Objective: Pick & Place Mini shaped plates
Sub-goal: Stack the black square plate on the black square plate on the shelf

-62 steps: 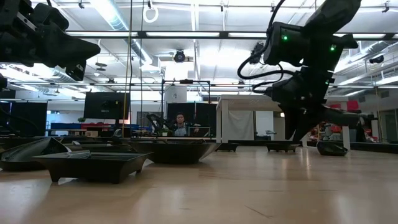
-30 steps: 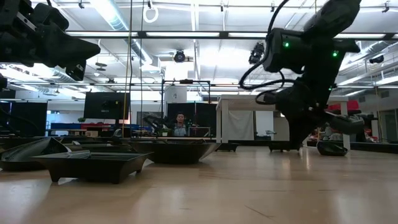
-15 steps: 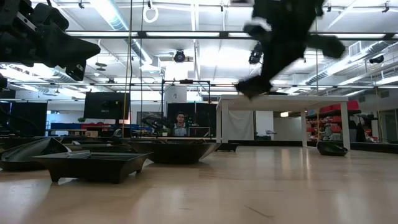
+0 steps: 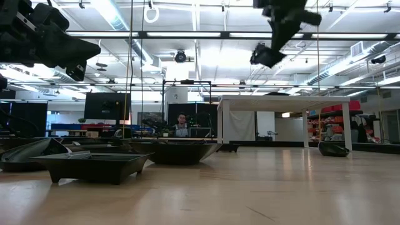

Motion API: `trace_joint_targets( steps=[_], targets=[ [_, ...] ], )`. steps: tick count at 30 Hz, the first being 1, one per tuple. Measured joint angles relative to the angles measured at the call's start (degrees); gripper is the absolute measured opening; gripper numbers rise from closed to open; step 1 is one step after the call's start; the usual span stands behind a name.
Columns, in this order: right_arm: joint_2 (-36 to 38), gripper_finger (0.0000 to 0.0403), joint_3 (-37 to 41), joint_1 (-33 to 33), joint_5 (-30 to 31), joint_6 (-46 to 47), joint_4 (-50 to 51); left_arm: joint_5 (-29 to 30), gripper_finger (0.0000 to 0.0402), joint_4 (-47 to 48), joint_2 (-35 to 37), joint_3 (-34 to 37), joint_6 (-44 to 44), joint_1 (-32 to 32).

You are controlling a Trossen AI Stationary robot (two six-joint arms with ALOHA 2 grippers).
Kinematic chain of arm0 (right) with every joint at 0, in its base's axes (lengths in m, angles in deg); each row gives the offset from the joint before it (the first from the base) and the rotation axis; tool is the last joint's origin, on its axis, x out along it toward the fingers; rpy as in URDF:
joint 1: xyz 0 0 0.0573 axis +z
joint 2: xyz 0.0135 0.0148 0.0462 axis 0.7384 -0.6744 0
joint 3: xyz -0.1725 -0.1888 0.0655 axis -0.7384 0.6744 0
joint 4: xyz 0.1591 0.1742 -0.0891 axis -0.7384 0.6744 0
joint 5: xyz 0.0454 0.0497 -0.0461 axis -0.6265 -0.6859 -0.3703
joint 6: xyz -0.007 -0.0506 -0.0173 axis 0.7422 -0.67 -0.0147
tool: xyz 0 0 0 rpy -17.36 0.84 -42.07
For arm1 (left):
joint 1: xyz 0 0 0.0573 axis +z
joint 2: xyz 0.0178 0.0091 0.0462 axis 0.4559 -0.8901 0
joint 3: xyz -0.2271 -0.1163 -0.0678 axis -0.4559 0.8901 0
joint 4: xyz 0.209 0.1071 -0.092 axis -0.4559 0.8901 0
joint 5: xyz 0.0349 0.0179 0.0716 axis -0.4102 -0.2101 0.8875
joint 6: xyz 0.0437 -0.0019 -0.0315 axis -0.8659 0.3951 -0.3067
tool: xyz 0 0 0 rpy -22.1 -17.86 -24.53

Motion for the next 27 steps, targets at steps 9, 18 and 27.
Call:
trace_joint_targets(
  steps=[9,18,27],
  targets=[
    [-0.1,0.0005,8.9,-6.8,-0.3,-11.9,-0.7,0.0,0.0032,0.0,0.0,0.0,0.0,0.0],
    [-0.1,0.0006,11.6,-7.9,2.1,-16.6,-7.5,0.0,0.0032,0.0,0.0,0.0,0.0,0.0],
    [-0.1,0.0007,11.6,-8.8,2.8,-18.5,-10.2,0.0,0.0032,0.0,0.0,0.0,0.0,0.0]
  ],
)
